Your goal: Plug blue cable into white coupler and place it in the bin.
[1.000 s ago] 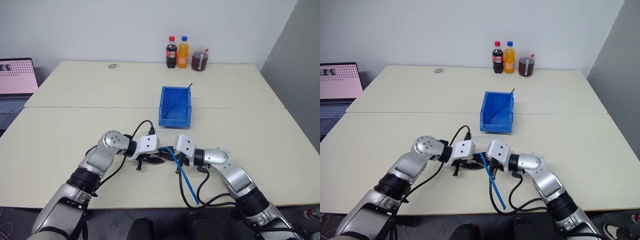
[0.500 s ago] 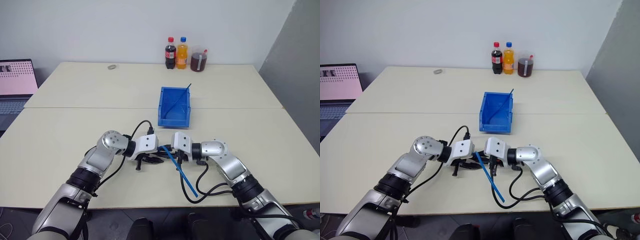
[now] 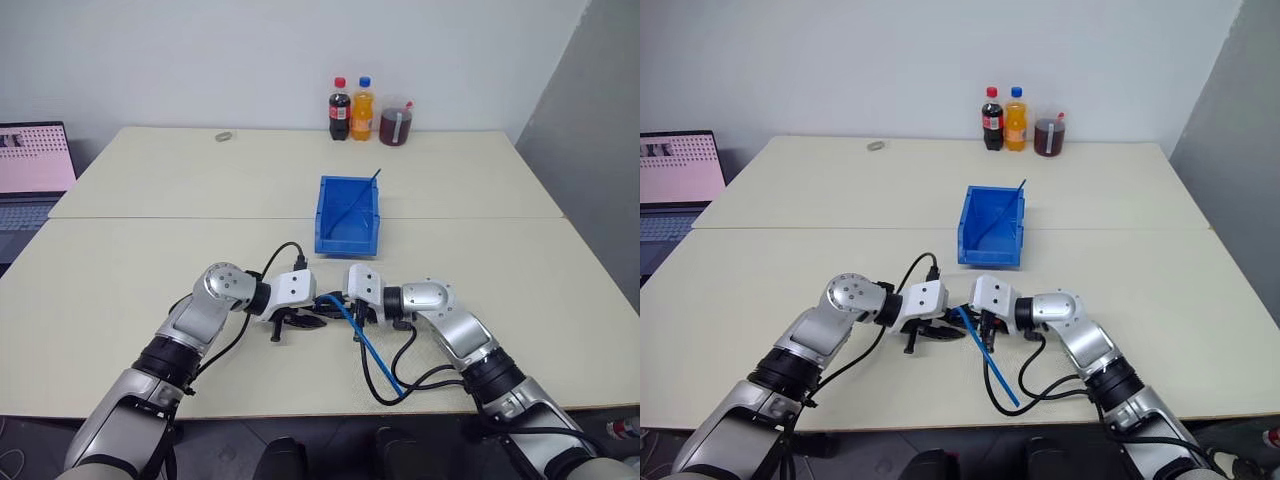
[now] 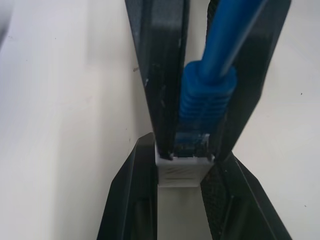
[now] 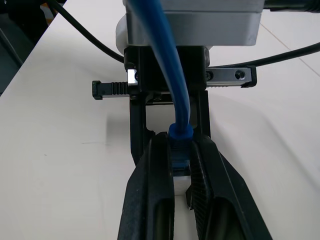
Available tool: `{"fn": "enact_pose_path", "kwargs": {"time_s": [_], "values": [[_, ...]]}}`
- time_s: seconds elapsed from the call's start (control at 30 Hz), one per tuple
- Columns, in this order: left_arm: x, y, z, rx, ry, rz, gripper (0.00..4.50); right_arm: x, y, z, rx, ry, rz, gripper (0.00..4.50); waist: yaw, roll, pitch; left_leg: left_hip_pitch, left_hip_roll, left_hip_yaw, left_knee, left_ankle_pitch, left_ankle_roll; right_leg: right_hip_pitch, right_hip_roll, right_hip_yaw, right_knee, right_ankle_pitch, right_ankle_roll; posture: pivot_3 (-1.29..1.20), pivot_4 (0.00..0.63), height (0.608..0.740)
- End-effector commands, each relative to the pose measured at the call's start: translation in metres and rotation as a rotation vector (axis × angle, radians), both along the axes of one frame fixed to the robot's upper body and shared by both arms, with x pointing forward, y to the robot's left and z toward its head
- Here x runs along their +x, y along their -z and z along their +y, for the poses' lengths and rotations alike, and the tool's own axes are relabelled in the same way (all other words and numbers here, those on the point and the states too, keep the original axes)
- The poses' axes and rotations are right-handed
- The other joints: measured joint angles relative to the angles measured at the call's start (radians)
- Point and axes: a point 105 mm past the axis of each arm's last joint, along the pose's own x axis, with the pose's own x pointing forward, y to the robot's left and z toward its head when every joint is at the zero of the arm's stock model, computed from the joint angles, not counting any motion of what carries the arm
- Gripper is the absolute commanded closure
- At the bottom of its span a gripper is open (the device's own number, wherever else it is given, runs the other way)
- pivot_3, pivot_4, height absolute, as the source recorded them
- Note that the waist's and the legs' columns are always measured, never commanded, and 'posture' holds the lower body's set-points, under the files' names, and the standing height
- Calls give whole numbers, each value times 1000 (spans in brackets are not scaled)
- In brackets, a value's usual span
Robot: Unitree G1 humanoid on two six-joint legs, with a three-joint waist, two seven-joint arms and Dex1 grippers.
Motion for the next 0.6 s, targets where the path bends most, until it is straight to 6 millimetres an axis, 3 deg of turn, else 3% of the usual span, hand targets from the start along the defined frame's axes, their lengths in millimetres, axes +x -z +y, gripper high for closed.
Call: {"fn": "enact_pose_path", "kwargs": {"time_s": [0.03, 0.43, 0.6], "values": [[-8, 2, -7, 5, 53, 9, 3692, -17, 68, -15, -219, 49, 233, 4346, -3, 0, -1, 1, 0, 0, 0, 0, 0, 1, 0, 0, 0, -1, -1, 0, 150, 740], [-11, 1, -4, 5, 48, 13, 3692, -24, 95, -26, -354, 74, 292, 4346, -14, 1, -12, 15, -1, 2, -15, 0, 0, 9, -2, 1, -2, -5, -4, 0, 150, 740], [-12, 1, -3, 7, 42, 11, 3692, -25, 87, -18, -304, 67, 293, 4346, -15, 4, -15, 16, 0, 1, -17, 0, 0, 9, -2, 0, -2, -7, -6, 0, 150, 740]]}}
